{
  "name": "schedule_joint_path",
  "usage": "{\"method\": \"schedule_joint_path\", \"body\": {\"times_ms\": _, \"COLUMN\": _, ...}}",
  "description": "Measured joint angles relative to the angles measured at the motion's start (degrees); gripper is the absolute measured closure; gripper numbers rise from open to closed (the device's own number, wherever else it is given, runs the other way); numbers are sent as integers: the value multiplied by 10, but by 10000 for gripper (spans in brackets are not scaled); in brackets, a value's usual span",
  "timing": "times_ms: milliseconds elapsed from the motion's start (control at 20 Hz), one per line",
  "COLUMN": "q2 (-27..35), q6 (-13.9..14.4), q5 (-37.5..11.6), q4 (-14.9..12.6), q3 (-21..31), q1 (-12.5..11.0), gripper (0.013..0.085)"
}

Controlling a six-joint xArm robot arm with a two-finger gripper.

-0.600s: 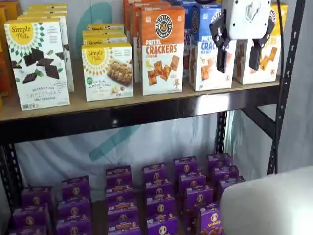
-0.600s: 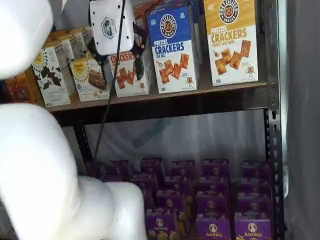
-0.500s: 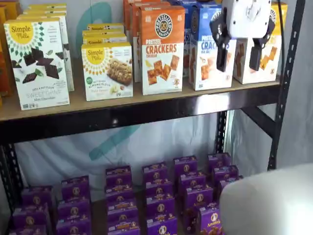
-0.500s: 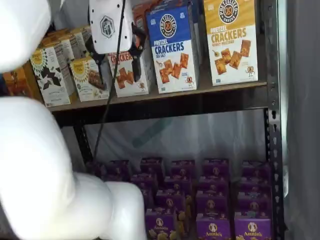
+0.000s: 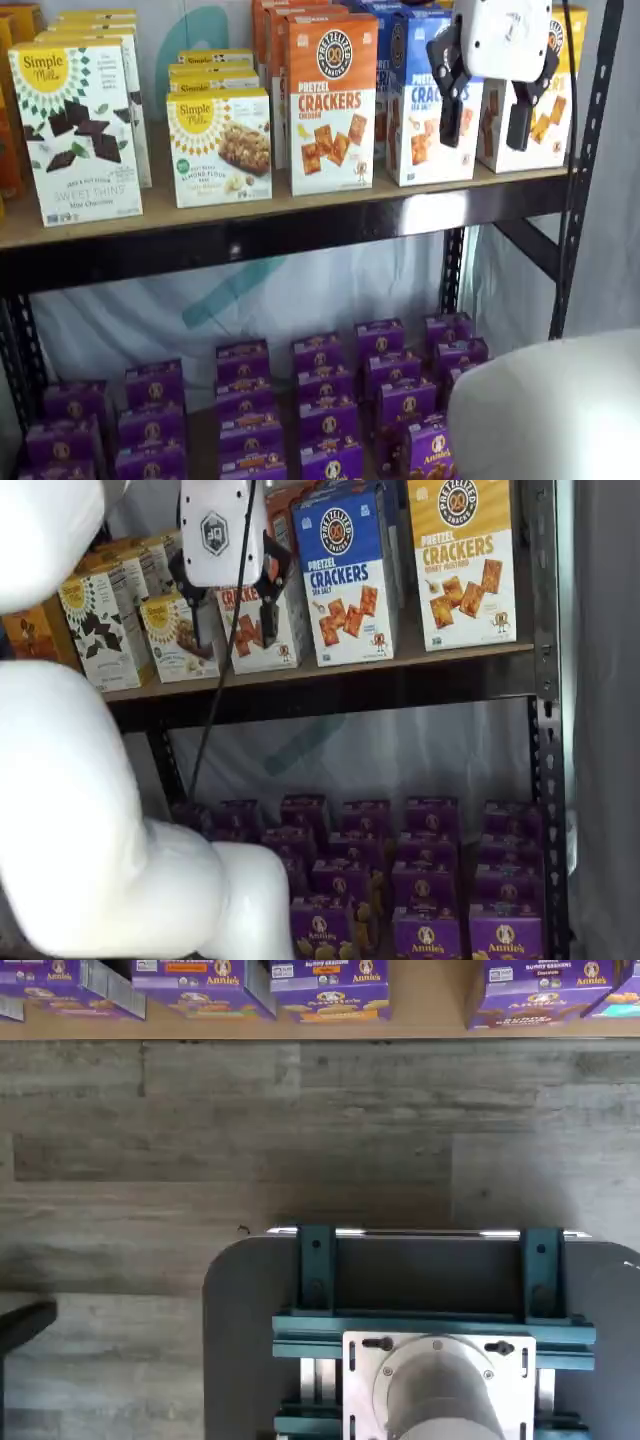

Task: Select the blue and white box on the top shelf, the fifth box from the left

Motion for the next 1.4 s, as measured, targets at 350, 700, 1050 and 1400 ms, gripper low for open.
{"method": "schedule_joint_path", "body": {"times_ms": 350, "q2": -12, "q6": 0, "q5": -36, "q4": -20, "q3": 14, "q1": 12, "gripper": 130}}
{"method": "schedule_joint_path", "body": {"times_ms": 700, "q2": -14, "q6": 0, "q5": -62, "q4": -45, "q3": 21, "q1": 25, "gripper": 130}}
{"method": "schedule_joint_path", "body": {"times_ms": 1050, "q2": -12, "q6": 4, "q5": -122, "q4": -69, "q3": 27, "q1": 38, "gripper": 130}}
{"method": "schedule_joint_path", "body": {"times_ms": 1400, "q2": 27, "q6": -3, "q5": -180, "q4": -83, "q3": -2, "q1": 33, "gripper": 130}}
